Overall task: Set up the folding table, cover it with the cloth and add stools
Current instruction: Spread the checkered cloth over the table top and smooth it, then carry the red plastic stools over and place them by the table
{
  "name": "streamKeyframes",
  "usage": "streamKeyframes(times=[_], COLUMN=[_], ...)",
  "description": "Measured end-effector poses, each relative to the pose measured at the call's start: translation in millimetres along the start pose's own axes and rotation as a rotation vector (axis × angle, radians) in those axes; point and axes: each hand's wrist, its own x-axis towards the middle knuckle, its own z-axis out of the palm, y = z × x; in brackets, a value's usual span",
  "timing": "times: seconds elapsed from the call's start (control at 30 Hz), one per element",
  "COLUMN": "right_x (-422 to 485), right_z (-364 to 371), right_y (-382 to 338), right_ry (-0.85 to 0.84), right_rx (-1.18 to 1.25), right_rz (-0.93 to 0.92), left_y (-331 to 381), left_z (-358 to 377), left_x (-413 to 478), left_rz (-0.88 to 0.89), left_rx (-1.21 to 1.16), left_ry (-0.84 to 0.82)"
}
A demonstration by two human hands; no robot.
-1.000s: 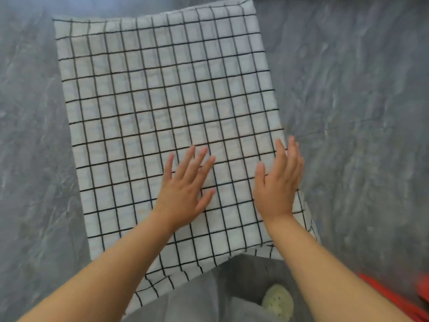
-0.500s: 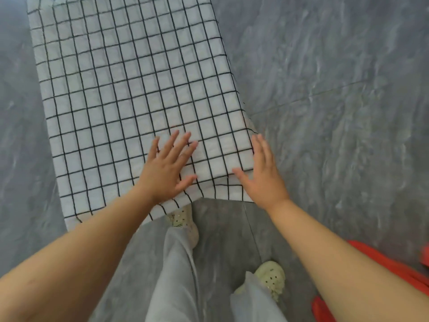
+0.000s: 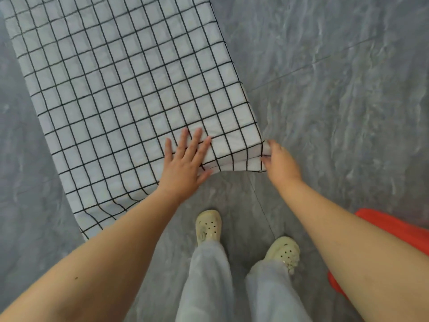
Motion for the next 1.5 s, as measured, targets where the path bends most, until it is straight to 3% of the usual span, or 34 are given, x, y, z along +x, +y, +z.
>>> streamKeyframes(times=[0.17,0.33,0.47,0.67,0.8,1.1,1.27,1.5], right_x=[-30.0,-79.6,-116.1,-194.5,-273.0,-436.6,-467.1,-453.5], right_z=[-28.5,-78.2,-125.9,-200.5,-235.6,-180.6,-114.6,-55.7], right_y=[11.7,36.0,82.3,195.2,301.1,516.1,573.7,594.4], right_ry=[0.053,0.290,0.552,0.924,1.060,1.085,1.014,1.009], right_rx=[0.025,0.016,0.060,0.180,0.251,0.426,0.578,0.896], right_rz=[-0.042,-0.046,0.050,0.254,0.412,0.965,1.139,1.211], left_y=[10.3,69.7,156.3,330.4,461.9,692.7,759.8,805.3], left_z=[-35.4,-86.3,-135.8,-188.2,-192.5,-116.5,-62.1,-6.0], left_x=[-9.8,-0.1,15.2,4.0,-34.3,-97.1,-98.2,-84.4], left_rz=[0.030,0.170,0.284,0.519,0.657,0.919,0.962,0.967], left_rx=[-0.149,-0.334,-0.430,-0.360,-0.388,-0.204,-0.031,0.133], left_ry=[0.048,0.067,0.159,0.265,0.208,-0.033,-0.069,-0.118])
